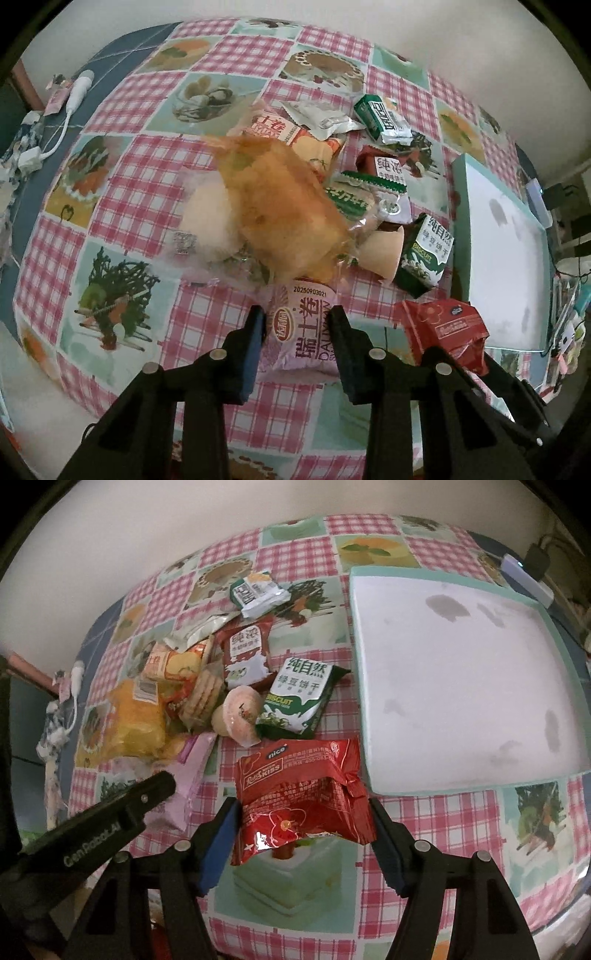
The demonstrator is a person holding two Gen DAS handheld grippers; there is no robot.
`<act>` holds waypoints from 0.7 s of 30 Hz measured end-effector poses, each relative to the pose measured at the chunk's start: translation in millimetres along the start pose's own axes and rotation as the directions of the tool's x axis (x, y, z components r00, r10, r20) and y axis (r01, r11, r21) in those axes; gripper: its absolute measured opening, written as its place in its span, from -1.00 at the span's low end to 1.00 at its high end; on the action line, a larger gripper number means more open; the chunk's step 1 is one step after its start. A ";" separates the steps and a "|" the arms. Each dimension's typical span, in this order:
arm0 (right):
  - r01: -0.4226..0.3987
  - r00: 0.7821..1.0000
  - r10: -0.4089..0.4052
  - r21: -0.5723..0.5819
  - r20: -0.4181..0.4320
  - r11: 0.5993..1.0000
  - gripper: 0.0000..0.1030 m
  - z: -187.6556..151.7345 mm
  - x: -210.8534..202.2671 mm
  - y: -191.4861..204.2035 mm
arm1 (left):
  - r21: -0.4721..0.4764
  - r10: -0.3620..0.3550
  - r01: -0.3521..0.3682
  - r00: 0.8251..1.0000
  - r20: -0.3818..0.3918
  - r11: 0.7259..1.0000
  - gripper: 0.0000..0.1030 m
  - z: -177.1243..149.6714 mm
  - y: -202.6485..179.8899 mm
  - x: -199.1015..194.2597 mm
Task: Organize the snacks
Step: 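Close the left tool on the pink Swiss roll packet while the right tool grips the red packet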
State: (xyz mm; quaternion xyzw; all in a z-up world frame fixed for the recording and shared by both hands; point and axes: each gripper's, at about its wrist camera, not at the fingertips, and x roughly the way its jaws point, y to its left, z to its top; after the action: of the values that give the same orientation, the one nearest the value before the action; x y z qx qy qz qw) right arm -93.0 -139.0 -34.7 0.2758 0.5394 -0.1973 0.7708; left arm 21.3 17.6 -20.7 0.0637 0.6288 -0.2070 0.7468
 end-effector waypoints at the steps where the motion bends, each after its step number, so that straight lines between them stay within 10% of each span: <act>1: -0.007 1.000 0.007 0.011 0.002 1.000 0.38 0.0 -2.6 -2.2 | -0.007 -0.006 0.006 1.000 -0.001 1.000 -0.28 0.4 1.8 0.0; 21: 0.033 0.999 -0.032 0.068 -0.009 0.997 0.38 -0.4 -5.2 -14.8 | 0.117 0.085 -0.076 0.993 -0.078 0.990 -0.22 -2.2 -30.6 34.3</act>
State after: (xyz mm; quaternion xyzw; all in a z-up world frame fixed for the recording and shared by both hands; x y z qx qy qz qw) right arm -104.0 -150.2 -33.1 0.2939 0.5396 -0.2269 0.7556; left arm 11.6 -17.3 -49.2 0.1399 0.6433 -0.2092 0.7231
